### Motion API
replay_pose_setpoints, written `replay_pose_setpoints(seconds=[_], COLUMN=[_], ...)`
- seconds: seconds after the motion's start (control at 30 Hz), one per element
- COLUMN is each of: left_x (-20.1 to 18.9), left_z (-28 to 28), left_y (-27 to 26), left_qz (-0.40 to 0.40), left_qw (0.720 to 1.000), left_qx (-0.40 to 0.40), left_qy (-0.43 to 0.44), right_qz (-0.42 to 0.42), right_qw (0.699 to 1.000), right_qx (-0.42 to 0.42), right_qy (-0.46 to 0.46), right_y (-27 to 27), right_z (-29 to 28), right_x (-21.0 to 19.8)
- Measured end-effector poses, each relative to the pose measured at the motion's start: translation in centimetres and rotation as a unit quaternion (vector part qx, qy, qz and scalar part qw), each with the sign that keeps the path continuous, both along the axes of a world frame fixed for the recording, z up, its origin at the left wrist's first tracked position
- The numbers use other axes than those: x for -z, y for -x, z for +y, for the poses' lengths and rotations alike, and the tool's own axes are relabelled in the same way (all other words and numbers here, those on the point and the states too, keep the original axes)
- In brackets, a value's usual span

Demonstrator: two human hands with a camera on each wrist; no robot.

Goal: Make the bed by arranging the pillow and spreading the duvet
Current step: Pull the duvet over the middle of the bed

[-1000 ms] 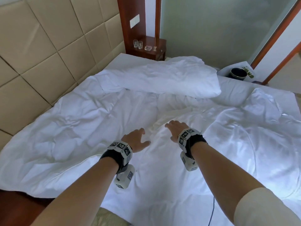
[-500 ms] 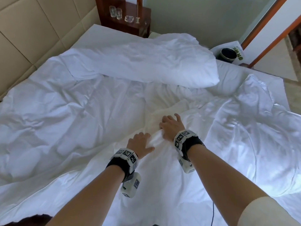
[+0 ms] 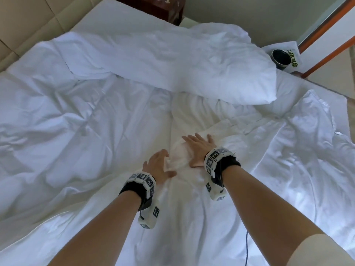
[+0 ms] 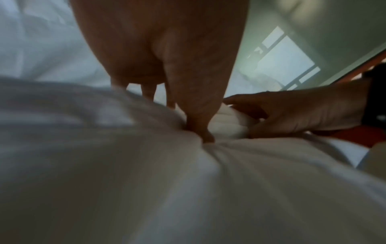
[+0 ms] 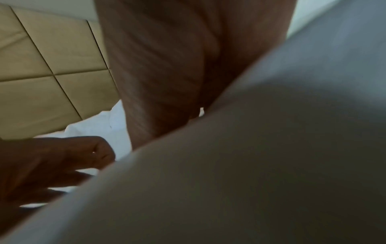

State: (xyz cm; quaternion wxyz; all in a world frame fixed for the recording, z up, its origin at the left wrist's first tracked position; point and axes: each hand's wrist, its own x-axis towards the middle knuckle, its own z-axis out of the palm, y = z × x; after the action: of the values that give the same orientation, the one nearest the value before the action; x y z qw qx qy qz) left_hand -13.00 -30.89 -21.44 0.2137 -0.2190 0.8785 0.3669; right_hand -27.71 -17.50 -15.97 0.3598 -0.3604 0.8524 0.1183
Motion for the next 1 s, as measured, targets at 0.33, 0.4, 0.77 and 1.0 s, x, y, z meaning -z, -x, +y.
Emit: replay_pose_setpoints(seconds=[0.33,0.4,0.77,1.0], left_x=[4.1,4.3,-4.1,-8.8], left_z=[3.2,3.4,6.2,12.9], left_y=[-1.9,-2.2,-2.4,-2.8], left_qz=[-0.113,-0.109,-0.100,-0.079], left_qw=[0.986,0.983,0.982,0.960], left_qx=[0.041,0.072,0.152,0.266], left_qy=[-0.118,-0.126,-0.044,-0.035], right_qz=[-0.001,0.021,0.017,0.049], right_qw=[0.992,0.992,1.000,0.995], right_qx=[-0.103,-0.104,-0.007,0.073], right_qy=[-0.078,-0.068,-0.013,0.051], right_y=[-2.4,-3.0,-6.5,-11.1], right_z=[0.5,1.0,8.0,16.0], right_x=[3.2,2.6,-6.4,-10.7])
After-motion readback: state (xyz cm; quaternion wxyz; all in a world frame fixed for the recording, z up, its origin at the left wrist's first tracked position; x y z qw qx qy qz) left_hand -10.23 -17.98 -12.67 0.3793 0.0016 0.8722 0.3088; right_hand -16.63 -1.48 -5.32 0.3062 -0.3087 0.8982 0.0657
